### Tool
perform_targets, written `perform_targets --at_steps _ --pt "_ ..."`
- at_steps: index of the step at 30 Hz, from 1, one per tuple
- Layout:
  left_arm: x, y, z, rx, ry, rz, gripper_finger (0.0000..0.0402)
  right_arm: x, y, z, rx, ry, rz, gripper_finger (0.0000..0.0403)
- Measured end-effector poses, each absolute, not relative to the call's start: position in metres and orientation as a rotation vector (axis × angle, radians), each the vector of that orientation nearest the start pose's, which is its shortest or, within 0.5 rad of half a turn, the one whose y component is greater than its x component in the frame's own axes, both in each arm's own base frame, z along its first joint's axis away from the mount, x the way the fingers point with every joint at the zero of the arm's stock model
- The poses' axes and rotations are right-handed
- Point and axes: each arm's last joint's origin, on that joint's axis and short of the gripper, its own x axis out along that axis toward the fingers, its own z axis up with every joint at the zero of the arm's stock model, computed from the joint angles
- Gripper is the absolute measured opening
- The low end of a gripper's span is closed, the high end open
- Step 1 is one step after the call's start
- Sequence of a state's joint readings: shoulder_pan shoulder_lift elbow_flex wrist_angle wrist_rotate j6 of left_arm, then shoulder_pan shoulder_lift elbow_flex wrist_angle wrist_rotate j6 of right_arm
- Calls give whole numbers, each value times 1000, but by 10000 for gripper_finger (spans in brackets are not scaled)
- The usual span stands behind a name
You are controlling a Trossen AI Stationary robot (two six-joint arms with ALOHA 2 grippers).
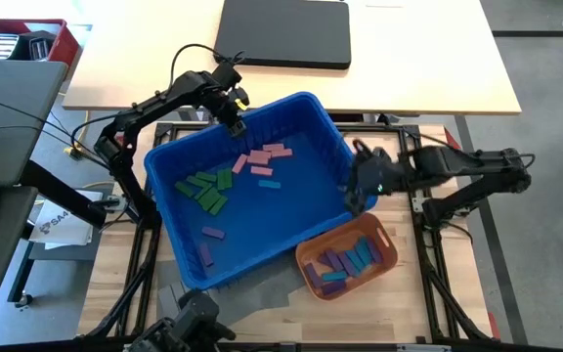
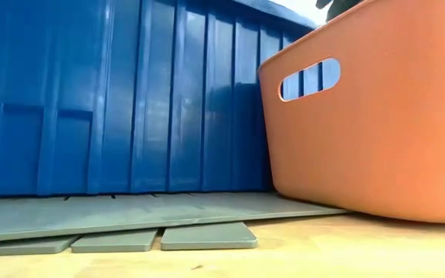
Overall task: Sort blocks
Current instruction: Adjust the blue bin
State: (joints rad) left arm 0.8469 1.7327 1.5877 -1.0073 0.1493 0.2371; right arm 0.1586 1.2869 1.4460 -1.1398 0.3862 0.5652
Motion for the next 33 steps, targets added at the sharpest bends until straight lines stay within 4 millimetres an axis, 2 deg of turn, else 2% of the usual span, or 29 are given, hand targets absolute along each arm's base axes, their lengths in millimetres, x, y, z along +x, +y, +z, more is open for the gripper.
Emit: perform_targets --at_steps 5,10,14,20,26,33 --pt "249 275 304 -295 1085 451 87 236 0 378 330 796 -551 248" --pt "259 286 322 -208 1056 434 87 237 -9 381 359 759 -573 247" --pt "260 304 339 -150 964 560 87 241 -11 384 376 711 -568 247" --pt "248 328 352 -138 829 733 83 246 -12 389 405 626 -573 247" --pt "231 349 348 -151 783 711 83 246 -17 391 433 601 -601 247" --pt "240 363 322 -189 809 666 83 255 -31 392 451 552 -580 247"
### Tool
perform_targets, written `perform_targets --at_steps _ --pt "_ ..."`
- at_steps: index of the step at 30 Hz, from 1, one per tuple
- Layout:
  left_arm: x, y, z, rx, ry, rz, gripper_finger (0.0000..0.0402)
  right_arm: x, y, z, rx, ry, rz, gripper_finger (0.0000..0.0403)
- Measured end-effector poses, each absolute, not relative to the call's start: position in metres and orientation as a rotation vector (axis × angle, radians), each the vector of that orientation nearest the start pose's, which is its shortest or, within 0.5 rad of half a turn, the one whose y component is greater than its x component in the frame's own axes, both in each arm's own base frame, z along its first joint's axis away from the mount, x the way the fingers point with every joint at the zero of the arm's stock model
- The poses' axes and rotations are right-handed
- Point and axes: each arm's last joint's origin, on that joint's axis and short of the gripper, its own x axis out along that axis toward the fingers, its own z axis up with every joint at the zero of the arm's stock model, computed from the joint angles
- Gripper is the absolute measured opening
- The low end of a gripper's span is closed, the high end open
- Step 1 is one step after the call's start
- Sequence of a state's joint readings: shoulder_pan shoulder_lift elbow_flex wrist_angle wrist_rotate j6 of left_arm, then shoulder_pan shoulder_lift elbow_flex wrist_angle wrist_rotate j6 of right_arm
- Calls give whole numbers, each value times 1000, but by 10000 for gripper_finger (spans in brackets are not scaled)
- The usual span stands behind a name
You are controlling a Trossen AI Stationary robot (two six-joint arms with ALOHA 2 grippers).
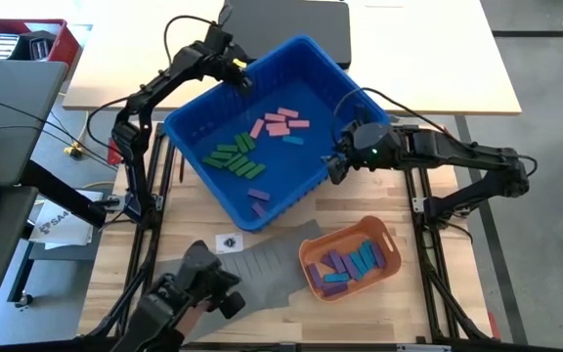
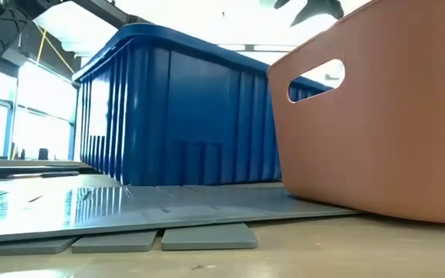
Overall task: Sort blocks
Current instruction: Adjust the blue bin, then put the blue block into the orange bin
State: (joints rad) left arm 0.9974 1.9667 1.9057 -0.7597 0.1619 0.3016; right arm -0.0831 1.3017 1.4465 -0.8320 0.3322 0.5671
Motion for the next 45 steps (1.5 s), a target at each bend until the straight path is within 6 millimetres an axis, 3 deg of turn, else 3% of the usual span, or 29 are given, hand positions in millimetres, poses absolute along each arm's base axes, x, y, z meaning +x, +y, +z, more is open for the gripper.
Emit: perform_targets --at_steps 2,6,10,16,22,27,34,41,45 --pt "244 366 315 -201 819 662 94 260 -37 390 471 552 -572 247" --pt "245 368 308 -210 849 687 154 274 -49 383 475 595 -564 247" --pt "243 368 313 -231 813 709 192 296 -63 386 410 651 -560 247" --pt "235 361 330 -251 770 732 223 325 -99 385 373 803 -594 247" --pt "223 339 369 -245 673 761 228 352 -148 363 376 948 -491 247" --pt "210 303 411 -295 561 789 228 366 -191 327 226 1062 -394 247" --pt "196 229 457 -298 514 682 228 379 -234 261 115 1223 -239 247" --pt "186 167 476 -274 550 561 225 393 -253 214 108 1261 -216 247" --pt "183 150 479 -266 578 577 225 396 -259 193 105 1308 -253 247"
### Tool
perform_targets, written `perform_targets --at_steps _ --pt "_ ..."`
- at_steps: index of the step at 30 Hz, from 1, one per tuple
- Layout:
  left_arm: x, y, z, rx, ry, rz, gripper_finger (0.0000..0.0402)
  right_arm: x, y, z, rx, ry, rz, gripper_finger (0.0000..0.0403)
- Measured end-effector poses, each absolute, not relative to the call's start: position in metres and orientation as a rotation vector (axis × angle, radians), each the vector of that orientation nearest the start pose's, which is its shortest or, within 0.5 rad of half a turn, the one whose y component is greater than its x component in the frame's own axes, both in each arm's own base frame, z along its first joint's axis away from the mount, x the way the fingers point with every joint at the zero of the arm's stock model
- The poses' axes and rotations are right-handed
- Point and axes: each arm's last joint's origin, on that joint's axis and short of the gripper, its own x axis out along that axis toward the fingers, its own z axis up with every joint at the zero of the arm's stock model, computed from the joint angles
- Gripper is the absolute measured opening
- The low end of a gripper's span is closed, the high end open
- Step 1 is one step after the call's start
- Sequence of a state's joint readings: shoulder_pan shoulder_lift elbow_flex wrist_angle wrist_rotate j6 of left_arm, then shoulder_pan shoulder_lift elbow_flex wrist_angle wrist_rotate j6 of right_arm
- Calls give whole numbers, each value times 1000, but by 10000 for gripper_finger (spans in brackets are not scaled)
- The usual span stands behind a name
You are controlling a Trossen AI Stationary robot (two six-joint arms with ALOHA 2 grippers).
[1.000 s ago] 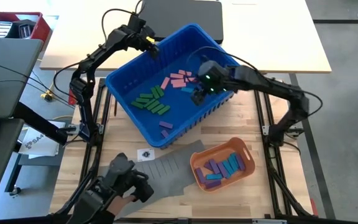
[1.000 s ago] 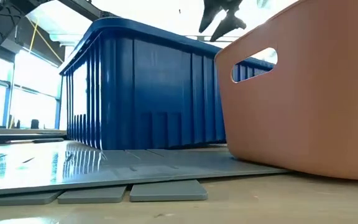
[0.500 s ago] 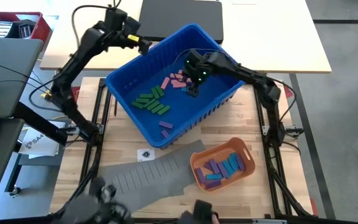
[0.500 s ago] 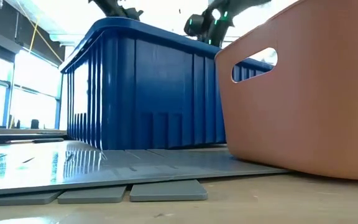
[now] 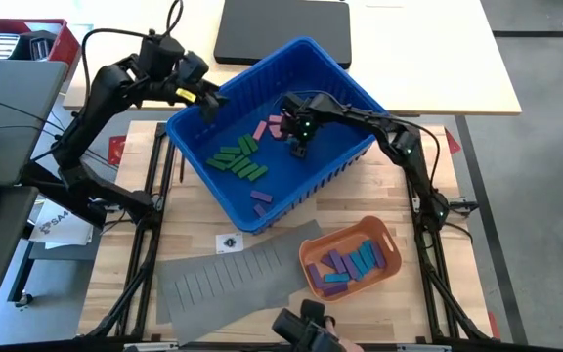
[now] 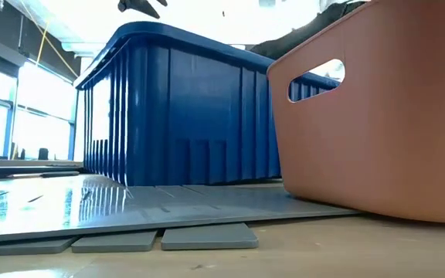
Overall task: Sort blocks
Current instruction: Put the blue block into the orange bin
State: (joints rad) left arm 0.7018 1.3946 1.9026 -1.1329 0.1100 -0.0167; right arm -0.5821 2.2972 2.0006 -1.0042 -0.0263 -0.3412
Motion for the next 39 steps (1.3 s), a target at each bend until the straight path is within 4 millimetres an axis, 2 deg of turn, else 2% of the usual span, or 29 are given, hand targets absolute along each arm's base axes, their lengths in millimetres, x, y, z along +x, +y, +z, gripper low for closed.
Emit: perform_targets --at_steps 7,10,14,18,20,24,28,33,39 --pt "183 145 476 -264 617 598 225 395 -267 170 164 1351 -259 235" --pt "183 145 476 -266 615 599 225 395 -267 168 173 1357 -266 193" --pt "183 145 476 -265 615 601 225 394 -267 168 195 1358 -286 100" --pt "183 145 476 -253 618 598 225 394 -266 177 231 1348 -311 95" --pt "183 146 476 -226 626 625 225 396 -267 192 235 1322 -324 95" --pt "179 151 477 -163 650 711 225 395 -260 244 236 1247 -345 95" --pt "175 159 476 -138 667 733 225 390 -239 295 283 1173 -278 95" --pt "173 169 474 -105 684 747 225 372 -186 357 327 1098 -86 95" --pt "175 180 470 -116 677 712 225 345 -96 394 409 1079 76 95"
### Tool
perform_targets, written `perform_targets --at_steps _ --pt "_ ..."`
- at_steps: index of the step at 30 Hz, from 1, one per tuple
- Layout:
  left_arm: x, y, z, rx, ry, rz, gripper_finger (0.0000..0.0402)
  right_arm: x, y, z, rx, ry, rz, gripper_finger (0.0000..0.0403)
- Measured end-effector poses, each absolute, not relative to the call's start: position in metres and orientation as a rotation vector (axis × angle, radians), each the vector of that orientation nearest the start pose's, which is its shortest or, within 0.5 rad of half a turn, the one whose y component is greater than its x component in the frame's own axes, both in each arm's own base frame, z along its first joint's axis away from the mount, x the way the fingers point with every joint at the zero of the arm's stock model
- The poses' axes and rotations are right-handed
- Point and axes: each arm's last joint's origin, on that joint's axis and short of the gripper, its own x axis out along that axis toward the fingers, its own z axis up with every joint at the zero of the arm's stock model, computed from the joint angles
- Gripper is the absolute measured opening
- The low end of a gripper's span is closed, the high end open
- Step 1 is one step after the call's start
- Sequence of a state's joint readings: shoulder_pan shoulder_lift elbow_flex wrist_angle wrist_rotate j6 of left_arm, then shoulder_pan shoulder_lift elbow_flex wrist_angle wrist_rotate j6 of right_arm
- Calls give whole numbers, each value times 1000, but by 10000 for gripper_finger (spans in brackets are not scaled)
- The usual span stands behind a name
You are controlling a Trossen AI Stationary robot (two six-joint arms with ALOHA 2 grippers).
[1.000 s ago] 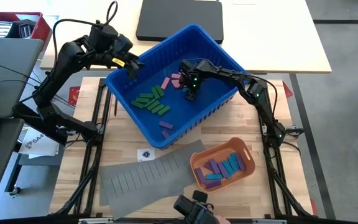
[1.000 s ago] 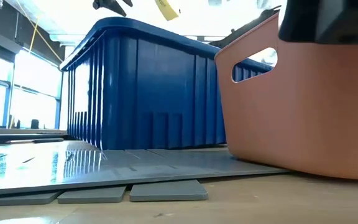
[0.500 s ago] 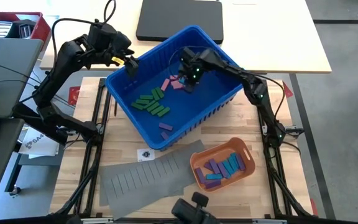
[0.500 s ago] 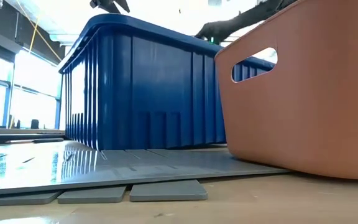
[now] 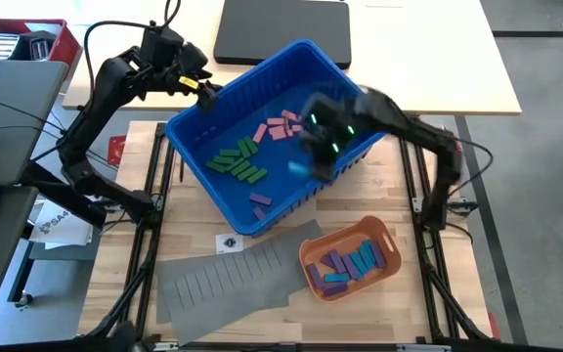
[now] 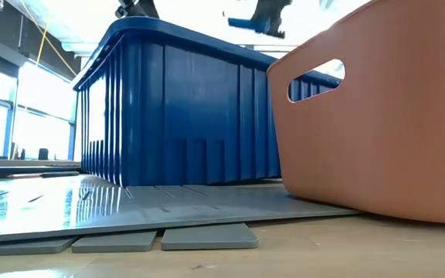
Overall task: Sort blocks
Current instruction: Put the blue block into the orange bin
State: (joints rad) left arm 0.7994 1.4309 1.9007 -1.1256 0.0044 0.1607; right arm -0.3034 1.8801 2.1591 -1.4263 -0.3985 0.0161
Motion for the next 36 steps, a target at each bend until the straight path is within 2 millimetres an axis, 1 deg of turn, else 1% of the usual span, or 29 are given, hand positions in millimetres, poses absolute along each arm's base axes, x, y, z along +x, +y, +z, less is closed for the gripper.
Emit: perform_targets --at_steps 2,3,5,7,11,14,16,19,23,25,28,30,31,33,36 --pt "178 182 470 -123 660 674 225 334 -62 395 415 1117 129 95" --pt "180 183 470 -127 647 652 225 329 -45 391 421 1150 153 95" --pt "184 185 468 -135 640 595 225 317 -12 380 454 1227 182 95" --pt "189 187 464 -135 644 532 225 303 16 366 506 1295 182 95" --pt "201 189 457 -160 653 428 225 272 59 331 615 1359 144 95" --pt "209 187 453 -171 662 394 225 252 79 298 711 1392 46 95" --pt "214 185 451 -176 669 379 225 243 86 276 776 1408 -19 95" --pt "222 179 449 -171 679 343 225 234 92 241 853 1447 -120 95" --pt "233 161 448 -146 701 279 225 225 95 197 934 1454 -288 95" --pt "239 152 448 -158 714 261 225 219 93 182 989 1450 -396 95" --pt "246 138 447 -193 722 235 225 215 90 170 1074 1406 -517 95" --pt "251 129 447 -204 728 230 225 214 89 167 1088 1403 -530 101" --pt "253 124 446 -204 735 234 225 214 89 166 1089 1403 -529 113" --pt "256 116 445 -186 760 234 225 213 90 168 1078 1406 -506 154" --pt "260 106 443 -166 791 221 225 214 90 180 1063 1388 -430 218"
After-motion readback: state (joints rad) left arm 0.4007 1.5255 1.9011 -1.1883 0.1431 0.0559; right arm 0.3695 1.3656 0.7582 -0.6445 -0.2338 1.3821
